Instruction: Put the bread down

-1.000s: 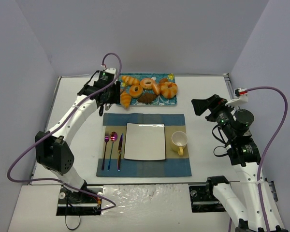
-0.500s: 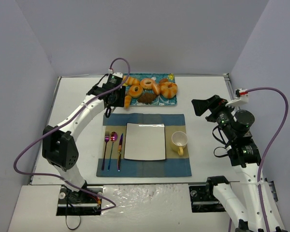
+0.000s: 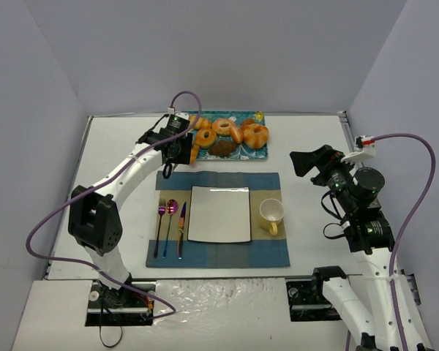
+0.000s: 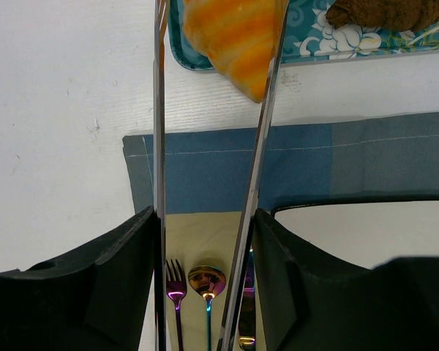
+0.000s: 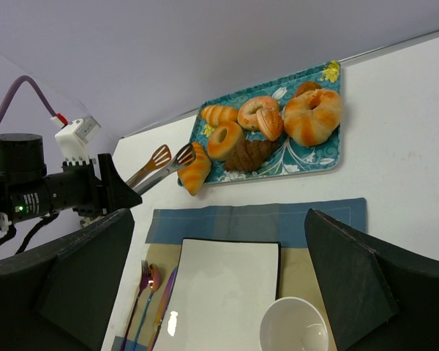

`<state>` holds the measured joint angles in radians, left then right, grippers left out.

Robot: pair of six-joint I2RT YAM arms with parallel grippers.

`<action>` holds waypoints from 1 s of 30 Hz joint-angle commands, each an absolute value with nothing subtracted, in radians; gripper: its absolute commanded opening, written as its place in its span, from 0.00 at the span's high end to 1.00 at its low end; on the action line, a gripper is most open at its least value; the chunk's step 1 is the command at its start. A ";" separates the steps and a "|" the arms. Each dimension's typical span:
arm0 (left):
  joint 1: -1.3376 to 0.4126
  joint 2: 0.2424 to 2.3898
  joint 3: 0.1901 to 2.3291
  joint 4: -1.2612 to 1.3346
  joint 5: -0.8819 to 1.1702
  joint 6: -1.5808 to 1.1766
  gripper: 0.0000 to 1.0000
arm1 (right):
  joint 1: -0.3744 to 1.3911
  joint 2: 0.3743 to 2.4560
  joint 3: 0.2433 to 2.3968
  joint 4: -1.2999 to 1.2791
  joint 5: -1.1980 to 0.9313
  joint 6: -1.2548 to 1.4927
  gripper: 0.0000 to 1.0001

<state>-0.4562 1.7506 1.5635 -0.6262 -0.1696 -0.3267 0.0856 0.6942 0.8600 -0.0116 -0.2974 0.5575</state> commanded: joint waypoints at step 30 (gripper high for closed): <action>-0.480 1.769 1.588 -0.618 -0.167 -0.319 0.52 | 0.083 0.678 0.868 0.063 -0.313 0.568 0.00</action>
<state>-0.4721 1.7870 1.5635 -0.6316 -0.1612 -0.3263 0.0856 0.6822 0.8600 -0.0116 -0.2974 0.5579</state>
